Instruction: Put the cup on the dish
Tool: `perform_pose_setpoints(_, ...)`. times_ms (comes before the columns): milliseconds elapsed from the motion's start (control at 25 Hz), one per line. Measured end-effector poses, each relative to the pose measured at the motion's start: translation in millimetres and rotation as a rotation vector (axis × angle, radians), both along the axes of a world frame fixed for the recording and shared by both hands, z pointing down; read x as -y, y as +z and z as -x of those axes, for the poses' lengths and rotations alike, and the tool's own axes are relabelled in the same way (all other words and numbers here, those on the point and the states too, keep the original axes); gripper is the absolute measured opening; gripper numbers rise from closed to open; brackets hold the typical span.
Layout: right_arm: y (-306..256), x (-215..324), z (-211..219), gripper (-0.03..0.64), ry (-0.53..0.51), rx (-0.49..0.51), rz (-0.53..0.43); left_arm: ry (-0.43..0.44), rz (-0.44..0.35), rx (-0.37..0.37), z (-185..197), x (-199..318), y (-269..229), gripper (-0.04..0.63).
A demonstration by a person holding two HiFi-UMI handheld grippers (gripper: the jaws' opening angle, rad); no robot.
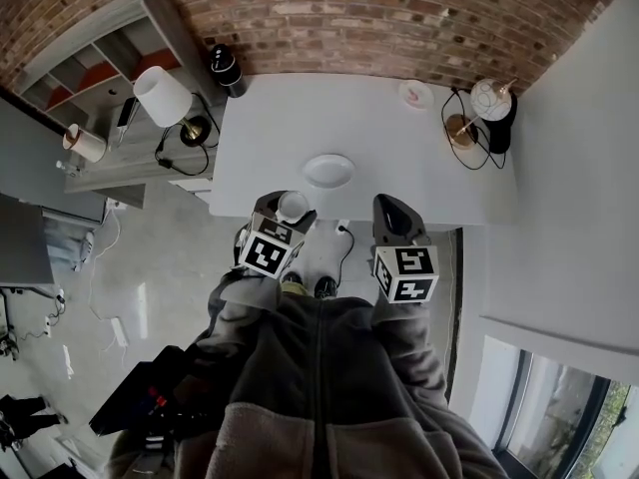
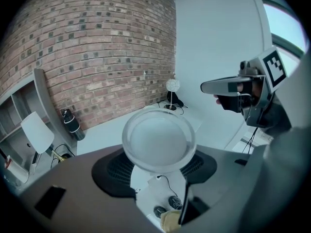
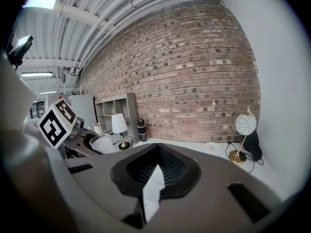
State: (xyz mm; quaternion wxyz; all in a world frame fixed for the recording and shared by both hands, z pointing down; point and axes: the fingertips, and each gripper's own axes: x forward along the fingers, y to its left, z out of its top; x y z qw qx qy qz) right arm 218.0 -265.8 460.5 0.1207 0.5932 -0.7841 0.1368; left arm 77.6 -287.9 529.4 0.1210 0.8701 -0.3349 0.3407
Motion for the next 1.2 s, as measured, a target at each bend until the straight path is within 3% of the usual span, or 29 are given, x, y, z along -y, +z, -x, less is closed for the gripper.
perform_pose_setpoints(520, 1.7, -11.7, -7.0, 0.002, 0.055, 0.016, 0.014, 0.081, 0.001, 0.004, -17.1, -0.7, -0.3, 0.259)
perform_pose_setpoints(1200, 37.9, 9.3, 13.6, 0.000, 0.053, -0.004, 0.136, 0.079, 0.083, 0.020, 14.9, 10.5, 35.1, 0.259)
